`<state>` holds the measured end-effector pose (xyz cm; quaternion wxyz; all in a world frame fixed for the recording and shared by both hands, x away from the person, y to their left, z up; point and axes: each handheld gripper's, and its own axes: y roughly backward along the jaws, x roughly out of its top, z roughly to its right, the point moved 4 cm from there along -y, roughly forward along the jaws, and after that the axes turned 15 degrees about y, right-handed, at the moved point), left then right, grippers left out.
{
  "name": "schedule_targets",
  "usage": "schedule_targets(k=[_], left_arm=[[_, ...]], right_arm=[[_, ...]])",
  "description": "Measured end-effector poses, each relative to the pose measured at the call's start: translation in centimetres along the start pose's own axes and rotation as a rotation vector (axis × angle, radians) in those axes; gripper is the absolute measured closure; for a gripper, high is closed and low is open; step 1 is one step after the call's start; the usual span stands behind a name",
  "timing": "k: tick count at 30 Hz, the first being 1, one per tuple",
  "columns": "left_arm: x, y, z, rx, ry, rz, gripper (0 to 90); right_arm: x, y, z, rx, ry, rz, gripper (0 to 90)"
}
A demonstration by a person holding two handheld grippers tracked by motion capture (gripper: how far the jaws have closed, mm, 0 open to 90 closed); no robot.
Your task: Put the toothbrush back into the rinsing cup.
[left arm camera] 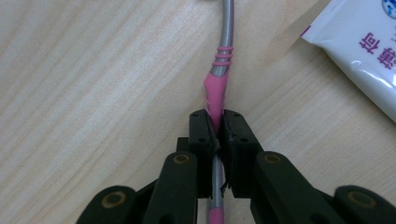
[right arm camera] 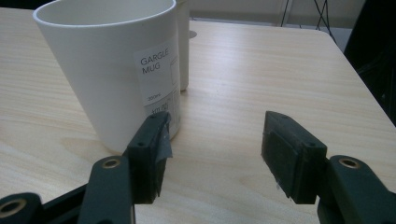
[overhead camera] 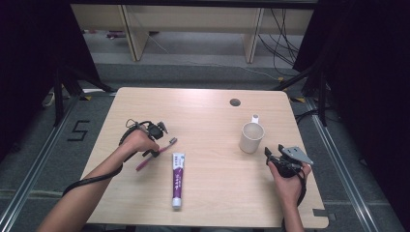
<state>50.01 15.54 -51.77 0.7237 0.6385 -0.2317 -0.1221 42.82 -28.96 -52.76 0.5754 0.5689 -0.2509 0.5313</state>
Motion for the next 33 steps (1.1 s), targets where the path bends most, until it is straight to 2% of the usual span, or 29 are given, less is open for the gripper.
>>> schedule_targets(k=[1, 2, 3, 5, 6, 7, 8, 9, 10, 11, 12, 13, 16, 17, 21, 23, 25, 26, 28, 29, 30, 31, 33], left_arm=[[0.1, 0.2, -0.1, 0.003, -0.010, 0.002, 82.7], [0.0, 0.3, -0.1, -0.006, 0.001, 0.009, 82.7], [0.1, 0.5, -0.2, -0.005, -0.023, 0.020, 82.8], [0.0, 0.9, -0.1, -0.021, -0.002, 0.039, 82.8], [0.2, 1.2, -0.2, -0.026, -0.026, 0.068, 82.8], [0.1, 1.4, -0.1, -0.031, -0.008, 0.072, 82.8], [0.2, 1.7, -0.2, -0.034, -0.022, 0.096, 82.8], [0.3, 1.9, -0.2, -0.043, -0.018, 0.119, 82.8], [0.3, 2.2, -0.1, -0.048, -0.018, 0.139, 82.8], [0.3, 2.5, -0.1, -0.058, -0.023, 0.161, 82.8], [0.2, 2.6, 0.0, -0.063, -0.022, 0.180, 82.8], [0.2, 2.9, 0.1, -0.075, -0.016, 0.217, 82.8], [0.1, 3.7, 0.0, -0.102, 0.004, 0.305, 82.8], [0.1, 3.7, 0.0, -0.102, 0.004, 0.305, 82.8], [-0.3, 4.3, -0.4, -0.118, 0.017, 0.379, 82.8], [-0.4, 4.6, -0.4, -0.129, 0.019, 0.406, 82.8], [-0.6, 4.9, -0.4, -0.137, 0.028, 0.469, 82.8], [-0.7, 5.1, -0.4, -0.140, 0.027, 0.494, 82.8], [-1.1, 5.5, -0.1, -0.146, 0.010, 0.557, 82.8], [-1.1, 5.5, -0.1, -0.146, 0.010, 0.557, 82.9], [-1.2, 5.6, -0.1, -0.135, 0.007, 0.580, 82.9], [-1.4, 5.8, 0.0, -0.136, 0.006, 0.599, 82.8], [-1.6, 5.9, 0.1, -0.140, 0.009, 0.623, 82.9]], right_arm=[[0.0, 0.0, 0.1, -0.006, 0.009, 0.003, 42.6], [0.0, 0.0, 0.1, -0.005, 0.007, 0.002, 42.6], [0.0, 0.0, 0.1, -0.006, 0.007, 0.002, 42.6], [0.0, 0.0, 0.0, -0.003, 0.002, 0.002, 42.6], [0.0, 0.0, 0.1, -0.003, 0.004, 0.002, 42.6], [0.0, 0.0, 0.1, -0.003, 0.004, 0.002, 42.6], [0.0, 0.1, -0.3, 0.005, -0.041, -0.016, 42.6], [0.0, 0.1, -0.3, 0.005, -0.041, -0.016, 42.6], [0.0, 0.1, 0.0, -0.001, -0.003, -0.002, 42.6], [0.0, 0.0, 0.1, -0.005, 0.006, 0.003, 42.6], [0.0, 0.0, 0.1, -0.003, 0.004, 0.008, 42.7], [0.0, 0.1, -0.3, 0.007, -0.044, -0.016, 42.6], [0.0, 0.1, -0.3, 0.007, -0.042, -0.014, 42.6], [0.0, 0.1, -0.3, 0.007, -0.042, -0.014, 42.6], [0.0, 0.0, -0.3, 0.008, -0.037, -0.006, 42.6], [0.0, 0.1, -0.4, 0.013, -0.051, -0.009, 42.7], [0.0, -0.1, -0.4, -0.005, -0.051, 0.009, 42.8], [0.0, -0.1, 0.0, 0.020, -0.014, -0.005, 42.9], [0.0, 0.0, 0.0, 0.008, -0.032, -0.014, 43.1], [0.0, 0.0, 0.0, 0.008, -0.032, -0.014, 43.1], [0.0, 0.0, 0.1, 0.006, -0.016, -0.013, 43.2], [0.0, 0.0, 0.0, 0.014, -0.030, -0.011, 43.1], [-0.1, 0.0, 0.0, 0.015, -0.024, -0.009, 42.6]])
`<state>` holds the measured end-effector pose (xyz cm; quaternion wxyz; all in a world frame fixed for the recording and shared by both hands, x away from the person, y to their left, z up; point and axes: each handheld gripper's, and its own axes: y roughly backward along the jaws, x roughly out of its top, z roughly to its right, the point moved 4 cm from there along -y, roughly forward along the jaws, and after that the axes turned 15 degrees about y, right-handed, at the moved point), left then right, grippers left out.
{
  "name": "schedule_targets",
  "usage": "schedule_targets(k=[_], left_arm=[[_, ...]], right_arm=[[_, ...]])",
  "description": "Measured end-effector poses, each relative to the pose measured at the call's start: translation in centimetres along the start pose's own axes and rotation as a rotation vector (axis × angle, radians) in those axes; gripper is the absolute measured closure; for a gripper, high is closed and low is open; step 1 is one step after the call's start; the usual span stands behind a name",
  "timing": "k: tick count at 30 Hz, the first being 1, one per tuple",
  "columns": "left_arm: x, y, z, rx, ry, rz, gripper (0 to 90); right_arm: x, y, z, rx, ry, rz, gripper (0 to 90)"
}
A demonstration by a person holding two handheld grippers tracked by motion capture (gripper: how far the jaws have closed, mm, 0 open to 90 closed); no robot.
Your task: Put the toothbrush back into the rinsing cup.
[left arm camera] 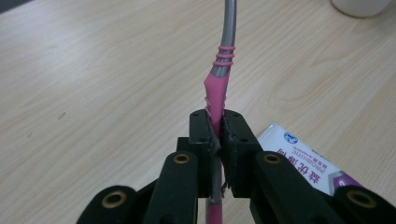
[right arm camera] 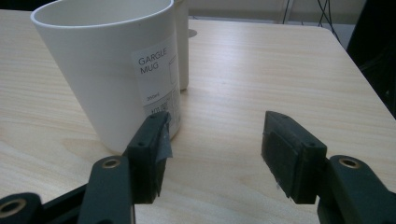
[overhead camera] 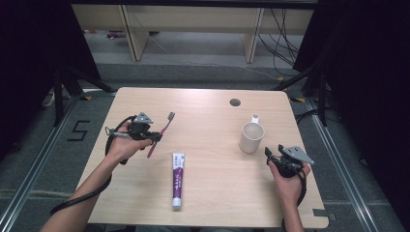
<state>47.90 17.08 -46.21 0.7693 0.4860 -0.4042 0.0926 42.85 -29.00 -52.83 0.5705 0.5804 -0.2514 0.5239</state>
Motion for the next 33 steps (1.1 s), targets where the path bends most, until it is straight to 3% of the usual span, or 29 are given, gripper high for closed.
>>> schedule_targets(k=[3, 4, 7, 8, 10, 12, 13, 14, 15, 16, 17, 20, 23, 28, 31, 32, 33], left_arm=[[-0.1, 0.2, 0.2, -0.001, 0.002, 0.039, 82.9], [-0.1, 0.3, 0.3, -0.007, 0.003, 0.048, 82.9], [-0.2, 0.3, 0.5, -0.015, 0.022, 0.101, 83.0], [-0.3, 0.3, 0.7, -0.028, 0.041, 0.146, 82.9], [-0.3, 0.4, 0.7, -0.030, 0.029, 0.145, 83.0], [-0.4, 0.4, 0.9, -0.034, 0.036, 0.193, 82.9], [-0.4, 0.4, 1.0, -0.038, 0.036, 0.209, 82.9], [-0.4, 0.5, 1.0, -0.035, 0.029, 0.226, 83.0], [-0.4, 0.6, 1.1, -0.043, 0.034, 0.246, 82.9], [-0.4, 0.6, 1.2, -0.051, 0.036, 0.264, 83.0], [-0.4, 0.7, 1.3, -0.062, 0.036, 0.281, 83.0], [-0.4, 0.9, 1.5, -0.064, 0.043, 0.316, 82.9], [-0.4, 0.9, 1.8, -0.099, 0.037, 0.353, 82.9], [-0.5, 0.9, 2.1, -0.096, 0.042, 0.392, 82.9], [-0.6, 0.9, 2.2, -0.103, 0.051, 0.427, 83.0], [-0.6, 1.0, 2.3, -0.098, 0.052, 0.435, 83.0], [-0.6, 1.0, 2.3, -0.099, 0.048, 0.442, 83.0]], right_arm=[[0.0, 0.0, 0.2, -0.002, 0.017, 0.007, 41.5], [0.0, 0.0, -0.1, 0.003, -0.016, 0.004, 41.1], [0.0, -0.1, 0.0, 0.010, -0.007, 0.012, 40.0], [0.0, 0.0, 0.0, 0.005, -0.017, 0.007, 39.3], [0.1, 0.0, -0.1, 0.009, -0.020, 0.010, 39.0], [0.1, 0.0, 0.1, -0.005, 0.010, 0.018, 38.9], [0.1, 0.0, 0.1, -0.006, 0.007, 0.027, 39.1], [0.1, 0.0, -0.2, -0.006, -0.032, 0.026, 39.3], [0.1, -0.1, 0.1, 0.003, -0.002, 0.040, 39.5], [0.1, 0.2, -0.1, -0.012, -0.031, 0.029, 40.0], [0.1, 0.1, 0.1, -0.007, 0.000, 0.054, 40.9], [0.3, 0.6, 0.1, -0.016, -0.015, 0.083, 43.7], [1.3, 1.3, 0.2, -0.024, -0.024, 0.138, 47.1], [1.9, 1.7, 0.1, -0.030, -0.027, 0.154, 48.5], [2.2, 1.9, -0.1, -0.007, -0.018, 0.161, 48.8], [2.4, 2.0, -0.3, -0.021, -0.029, 0.167, 48.9], [2.5, 2.2, -0.4, -0.020, -0.024, 0.147, 48.9]])
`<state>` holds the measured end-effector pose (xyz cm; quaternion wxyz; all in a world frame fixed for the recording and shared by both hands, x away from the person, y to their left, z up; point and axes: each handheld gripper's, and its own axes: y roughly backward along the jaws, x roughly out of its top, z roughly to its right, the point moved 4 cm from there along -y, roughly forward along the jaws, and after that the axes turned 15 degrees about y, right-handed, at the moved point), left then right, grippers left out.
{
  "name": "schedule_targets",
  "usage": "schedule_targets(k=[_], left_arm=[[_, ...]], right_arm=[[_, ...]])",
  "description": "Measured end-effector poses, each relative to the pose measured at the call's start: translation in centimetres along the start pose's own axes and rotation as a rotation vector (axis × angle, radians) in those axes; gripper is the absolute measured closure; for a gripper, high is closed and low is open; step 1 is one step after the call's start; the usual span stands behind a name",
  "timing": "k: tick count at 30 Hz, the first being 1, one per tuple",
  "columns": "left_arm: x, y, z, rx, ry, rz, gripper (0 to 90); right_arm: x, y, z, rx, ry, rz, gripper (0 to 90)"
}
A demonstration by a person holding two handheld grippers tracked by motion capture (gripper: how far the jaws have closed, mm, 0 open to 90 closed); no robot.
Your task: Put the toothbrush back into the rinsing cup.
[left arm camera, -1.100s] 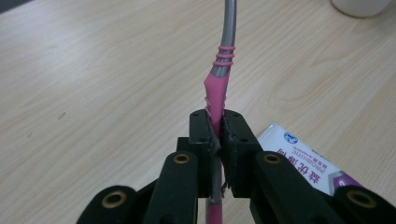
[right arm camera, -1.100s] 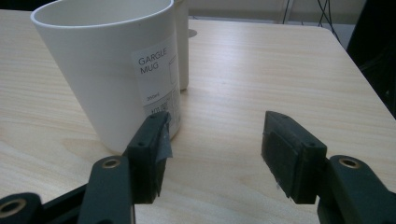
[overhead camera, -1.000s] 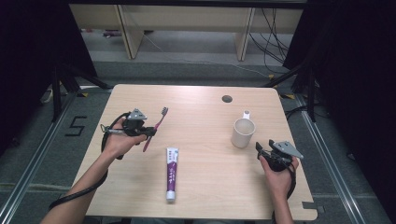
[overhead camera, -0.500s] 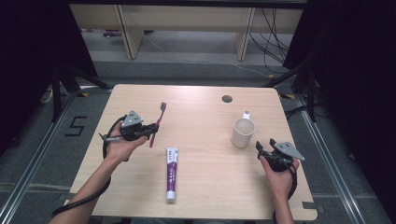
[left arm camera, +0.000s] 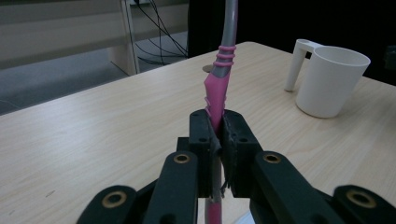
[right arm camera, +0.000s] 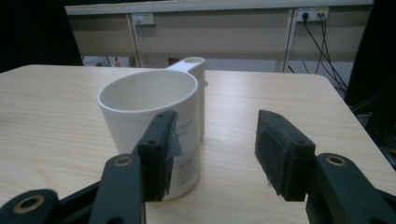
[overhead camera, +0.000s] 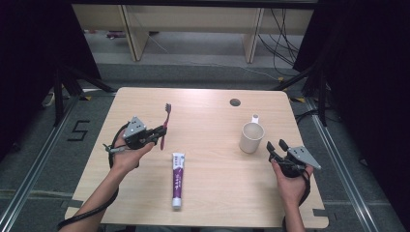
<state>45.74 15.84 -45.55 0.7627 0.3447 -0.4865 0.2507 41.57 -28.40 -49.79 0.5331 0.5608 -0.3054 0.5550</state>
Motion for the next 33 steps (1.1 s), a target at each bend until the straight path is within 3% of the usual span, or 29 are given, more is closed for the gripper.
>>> schedule_targets(k=[7, 11, 13, 17, 18, 19, 21, 26, 29, 33], left_arm=[[0.0, -0.1, 0.7, -0.022, -0.019, 0.039, 83.0], [0.1, -0.4, 1.4, -0.037, -0.027, 0.049, 82.9], [0.0, -0.6, 1.8, -0.043, -0.029, 0.051, 83.0], [0.1, -1.1, 2.6, -0.060, -0.038, 0.058, 83.0], [0.1, -1.2, 2.9, -0.068, -0.041, 0.061, 83.0], [0.1, -1.4, 3.1, -0.070, -0.042, 0.055, 83.0], [0.1, -1.6, 3.6, -0.082, -0.051, 0.059, 83.0], [0.2, -2.3, 4.8, -0.099, -0.071, 0.056, 83.0], [0.2, -2.7, 5.4, -0.109, -0.084, 0.057, 83.0], [0.1, -3.2, 6.1, -0.116, -0.088, 0.057, 82.9]], right_arm=[[2.2, 0.4, -1.5, 0.037, -0.001, 0.076, 54.0], [3.9, 0.4, -2.8, 0.077, 0.051, 0.099, 55.2], [4.2, 0.5, -3.3, 0.096, 0.040, 0.085, 55.4], [5.6, 0.1, -4.9, 0.142, 0.036, 0.132, 56.6], [5.9, 0.0, -5.1, 0.141, 0.055, 0.127, 56.7], [6.2, -0.1, -5.6, 0.159, 0.032, 0.133, 56.9], [6.7, -0.3, -6.1, 0.183, 0.056, 0.136, 57.4], [7.9, -0.6, -8.1, 0.252, 0.043, 0.154, 59.2], [8.3, -0.6, -8.8, 0.273, 0.014, 0.154, 60.0], [8.9, -0.9, -9.9, 0.307, 0.013, 0.174, 61.0]])
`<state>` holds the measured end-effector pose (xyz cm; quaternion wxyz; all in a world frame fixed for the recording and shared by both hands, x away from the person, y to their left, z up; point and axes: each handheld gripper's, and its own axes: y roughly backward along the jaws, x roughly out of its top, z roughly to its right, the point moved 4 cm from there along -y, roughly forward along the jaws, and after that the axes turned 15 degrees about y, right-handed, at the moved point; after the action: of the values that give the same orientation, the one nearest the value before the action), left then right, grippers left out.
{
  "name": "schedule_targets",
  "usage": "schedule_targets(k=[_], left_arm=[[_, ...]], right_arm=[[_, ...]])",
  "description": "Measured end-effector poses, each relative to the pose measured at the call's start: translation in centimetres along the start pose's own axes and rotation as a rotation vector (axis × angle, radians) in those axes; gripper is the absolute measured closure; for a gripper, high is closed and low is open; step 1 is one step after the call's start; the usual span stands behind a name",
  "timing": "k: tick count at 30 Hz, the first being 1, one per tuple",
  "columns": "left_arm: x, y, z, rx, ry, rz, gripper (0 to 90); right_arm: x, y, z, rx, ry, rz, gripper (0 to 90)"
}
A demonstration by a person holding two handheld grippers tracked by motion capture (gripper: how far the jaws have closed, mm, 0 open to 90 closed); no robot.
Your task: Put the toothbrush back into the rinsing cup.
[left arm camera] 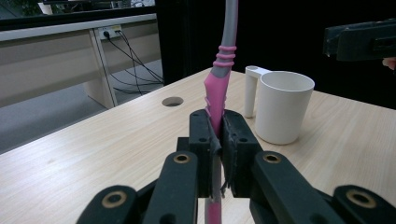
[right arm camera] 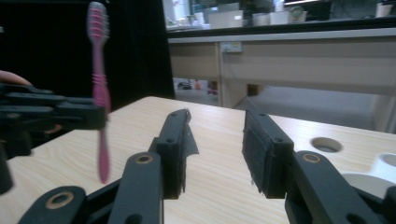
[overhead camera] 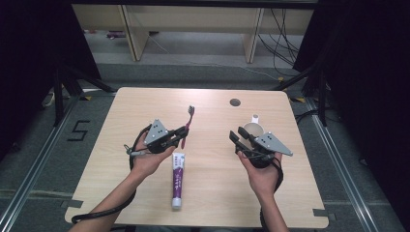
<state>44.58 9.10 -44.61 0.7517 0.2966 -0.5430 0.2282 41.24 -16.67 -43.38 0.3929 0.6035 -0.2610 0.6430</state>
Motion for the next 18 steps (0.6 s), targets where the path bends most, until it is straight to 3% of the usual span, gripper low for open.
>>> schedule_targets(k=[5, 9, 10, 11, 16, 18], left_arm=[[-0.2, -0.7, 0.8, -0.011, -0.010, -0.005, 83.0], [-0.5, -1.2, 1.6, -0.025, -0.015, -0.014, 83.0], [-0.6, -1.4, 1.9, -0.030, -0.015, -0.017, 82.9], [-0.7, -1.5, 2.1, -0.034, -0.018, -0.018, 83.0], [-1.1, -2.0, 3.1, -0.055, -0.028, -0.033, 82.9], [-1.2, -2.1, 3.4, -0.059, -0.029, -0.036, 82.9]], right_arm=[[1.0, -1.2, -1.8, 0.067, -0.005, 0.009, 62.2], [1.3, -1.8, -2.5, 0.082, -0.011, 0.013, 62.2], [1.4, -2.0, -2.5, 0.087, 0.022, 0.022, 62.2], [1.6, -2.3, -3.1, 0.100, 0.000, 0.020, 62.2], [1.7, -2.7, -3.6, 0.116, 0.014, 0.022, 62.2], [1.6, -2.8, -4.0, 0.126, -0.006, 0.021, 62.3]])
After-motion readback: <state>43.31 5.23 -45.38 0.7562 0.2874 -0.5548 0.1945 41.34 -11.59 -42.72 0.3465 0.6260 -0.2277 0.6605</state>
